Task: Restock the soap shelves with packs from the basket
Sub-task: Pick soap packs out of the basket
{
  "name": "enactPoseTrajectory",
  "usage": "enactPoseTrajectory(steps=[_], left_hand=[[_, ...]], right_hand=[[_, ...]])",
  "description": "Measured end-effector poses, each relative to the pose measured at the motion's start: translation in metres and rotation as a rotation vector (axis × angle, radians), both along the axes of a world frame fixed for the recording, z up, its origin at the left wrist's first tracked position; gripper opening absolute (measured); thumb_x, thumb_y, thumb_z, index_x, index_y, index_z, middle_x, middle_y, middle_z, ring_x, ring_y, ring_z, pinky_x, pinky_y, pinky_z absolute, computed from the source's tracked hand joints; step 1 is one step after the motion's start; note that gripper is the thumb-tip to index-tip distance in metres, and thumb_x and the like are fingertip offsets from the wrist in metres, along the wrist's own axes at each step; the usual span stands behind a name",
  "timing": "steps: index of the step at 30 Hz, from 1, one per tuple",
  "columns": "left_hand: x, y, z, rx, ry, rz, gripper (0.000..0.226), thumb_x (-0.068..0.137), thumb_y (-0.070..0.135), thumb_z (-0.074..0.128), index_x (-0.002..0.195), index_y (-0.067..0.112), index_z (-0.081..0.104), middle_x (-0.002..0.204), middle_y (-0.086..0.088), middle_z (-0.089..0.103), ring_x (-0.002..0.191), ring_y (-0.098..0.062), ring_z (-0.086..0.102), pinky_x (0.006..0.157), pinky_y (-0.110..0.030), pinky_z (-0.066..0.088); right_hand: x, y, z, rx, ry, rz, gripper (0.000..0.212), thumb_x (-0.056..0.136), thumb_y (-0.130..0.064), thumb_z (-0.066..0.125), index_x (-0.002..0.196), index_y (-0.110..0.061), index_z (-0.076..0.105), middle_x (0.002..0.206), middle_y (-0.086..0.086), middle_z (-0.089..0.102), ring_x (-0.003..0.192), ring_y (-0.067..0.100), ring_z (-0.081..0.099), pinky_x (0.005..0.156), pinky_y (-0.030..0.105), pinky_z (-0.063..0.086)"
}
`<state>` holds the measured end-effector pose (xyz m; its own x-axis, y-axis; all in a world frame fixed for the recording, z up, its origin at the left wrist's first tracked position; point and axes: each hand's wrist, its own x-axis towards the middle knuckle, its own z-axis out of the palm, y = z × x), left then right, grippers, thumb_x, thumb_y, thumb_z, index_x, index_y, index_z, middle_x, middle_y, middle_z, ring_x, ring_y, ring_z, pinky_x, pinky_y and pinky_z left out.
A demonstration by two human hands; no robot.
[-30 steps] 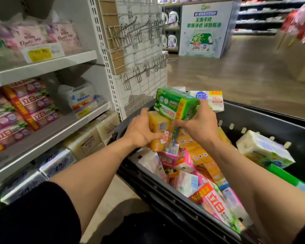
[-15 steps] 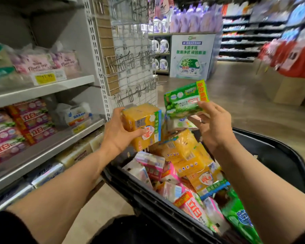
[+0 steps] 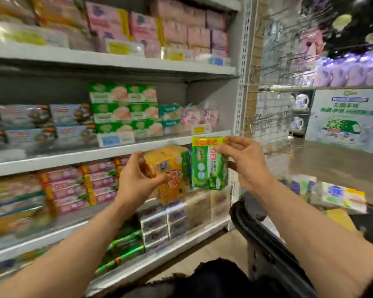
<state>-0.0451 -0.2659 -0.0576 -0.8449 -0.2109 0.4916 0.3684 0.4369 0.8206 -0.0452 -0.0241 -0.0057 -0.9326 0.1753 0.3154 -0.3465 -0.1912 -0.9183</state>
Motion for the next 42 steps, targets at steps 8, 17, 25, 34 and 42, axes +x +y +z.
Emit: enactPoseTrajectory(steps=[8,17,25,34,42], left_hand=[[0.112,-0.185,-0.010,0.097,0.014,0.476,0.082,0.051,0.047,0.092,0.118,0.021,0.052,0.081,-0.002,0.065,0.078,-0.021,0.063,0.075,-0.049,0.054],[0.211,-0.306,-0.027,0.290,0.170,0.842,0.095,0.032,0.071,0.085,0.110,0.030,0.050,0.087,0.006,0.069,0.086,-0.018,0.067,0.086,-0.046,0.054],[0.240,-0.365,-0.034,0.412,0.274,0.970,0.097,0.031,0.071,0.084,0.114,0.032,0.052,0.098,0.010,0.069,0.092,-0.011,0.067,0.090,-0.045,0.054],[0.241,-0.438,-0.038,0.456,0.348,0.985,0.092,0.032,0.075,0.081,0.112,0.042,0.049,0.096,0.009,0.071,0.090,-0.014,0.069,0.087,-0.048,0.055],[0.228,-0.475,-0.033,0.450,0.396,0.983,0.090,0.041,0.069,0.082,0.118,0.040,0.048,0.099,0.015,0.069,0.090,-0.002,0.067,0.085,-0.043,0.056]], right_hand=[[0.009,-0.198,0.012,0.221,0.100,0.350,0.061,0.063,-0.003,0.084,0.119,0.001,0.059,0.106,0.011,0.067,0.098,0.018,0.065,0.083,0.030,0.054],[0.038,-0.379,0.032,0.417,0.290,0.577,0.061,0.061,-0.003,0.086,0.117,0.002,0.063,0.092,0.004,0.068,0.080,0.008,0.064,0.075,0.015,0.052],[0.053,-0.508,0.060,0.453,0.390,0.739,0.064,0.059,-0.002,0.086,0.119,0.001,0.061,0.093,0.004,0.069,0.084,0.012,0.065,0.079,0.023,0.053],[0.084,-0.648,0.124,0.537,0.742,0.732,0.069,0.057,-0.013,0.091,0.119,-0.003,0.064,0.099,0.006,0.069,0.082,0.006,0.063,0.078,0.021,0.053],[0.082,-0.724,0.144,0.780,1.035,0.584,0.061,0.063,-0.021,0.087,0.120,-0.011,0.067,0.110,0.003,0.069,0.096,0.011,0.065,0.088,0.019,0.049]])
